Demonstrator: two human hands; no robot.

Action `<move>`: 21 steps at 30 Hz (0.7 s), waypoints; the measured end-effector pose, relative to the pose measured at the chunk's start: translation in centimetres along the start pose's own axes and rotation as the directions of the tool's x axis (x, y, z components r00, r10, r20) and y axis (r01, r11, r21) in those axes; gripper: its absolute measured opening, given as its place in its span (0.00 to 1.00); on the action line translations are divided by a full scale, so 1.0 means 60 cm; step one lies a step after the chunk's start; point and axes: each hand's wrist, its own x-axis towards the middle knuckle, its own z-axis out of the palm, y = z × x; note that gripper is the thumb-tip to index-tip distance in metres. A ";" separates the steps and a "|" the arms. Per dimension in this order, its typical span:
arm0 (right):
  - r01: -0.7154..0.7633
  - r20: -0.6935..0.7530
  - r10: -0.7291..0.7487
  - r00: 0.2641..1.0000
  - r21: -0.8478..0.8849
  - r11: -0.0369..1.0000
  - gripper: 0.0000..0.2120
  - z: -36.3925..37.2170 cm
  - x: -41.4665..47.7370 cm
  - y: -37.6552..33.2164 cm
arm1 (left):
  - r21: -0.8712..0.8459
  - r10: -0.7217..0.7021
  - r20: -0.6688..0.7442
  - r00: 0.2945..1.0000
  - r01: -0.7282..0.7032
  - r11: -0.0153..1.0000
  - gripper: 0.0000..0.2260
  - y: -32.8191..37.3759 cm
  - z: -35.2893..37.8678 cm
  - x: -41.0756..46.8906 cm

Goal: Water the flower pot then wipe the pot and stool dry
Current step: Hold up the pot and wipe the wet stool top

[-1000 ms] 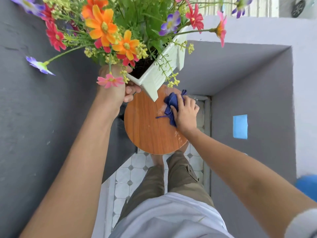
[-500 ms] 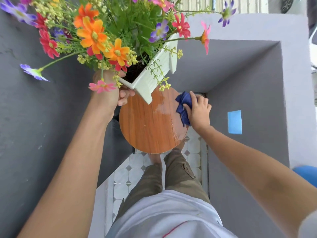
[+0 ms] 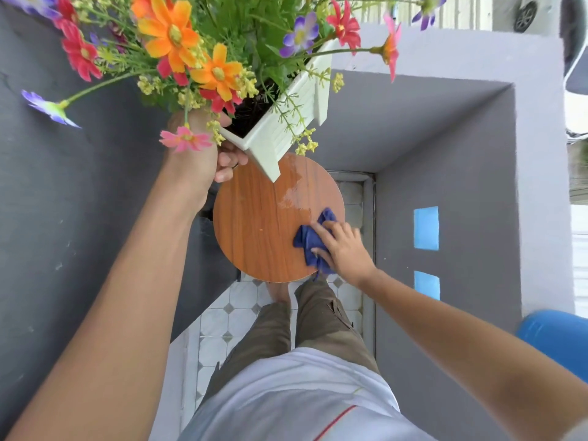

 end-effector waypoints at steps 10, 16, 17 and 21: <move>-0.417 -0.270 0.504 0.820 0.320 0.850 0.28 -0.119 0.143 0.034 | 0.079 0.032 -0.078 0.996 -0.026 0.997 0.13 -0.011 0.005 -0.003; 0.075 -0.011 -0.074 0.997 0.111 0.991 0.24 -0.010 0.018 -0.092 | 0.026 0.066 -0.082 0.994 -0.064 0.998 0.12 -0.011 0.011 -0.006; 0.061 -0.012 -0.060 0.998 0.108 0.992 0.24 -0.003 0.017 -0.099 | 0.031 0.063 -0.083 0.995 -0.061 0.998 0.12 -0.012 0.010 -0.005; -0.155 -0.024 0.158 0.987 0.084 0.984 0.32 -0.014 0.067 -0.107 | 0.001 0.042 -0.080 0.996 -0.042 0.999 0.12 -0.014 0.012 -0.002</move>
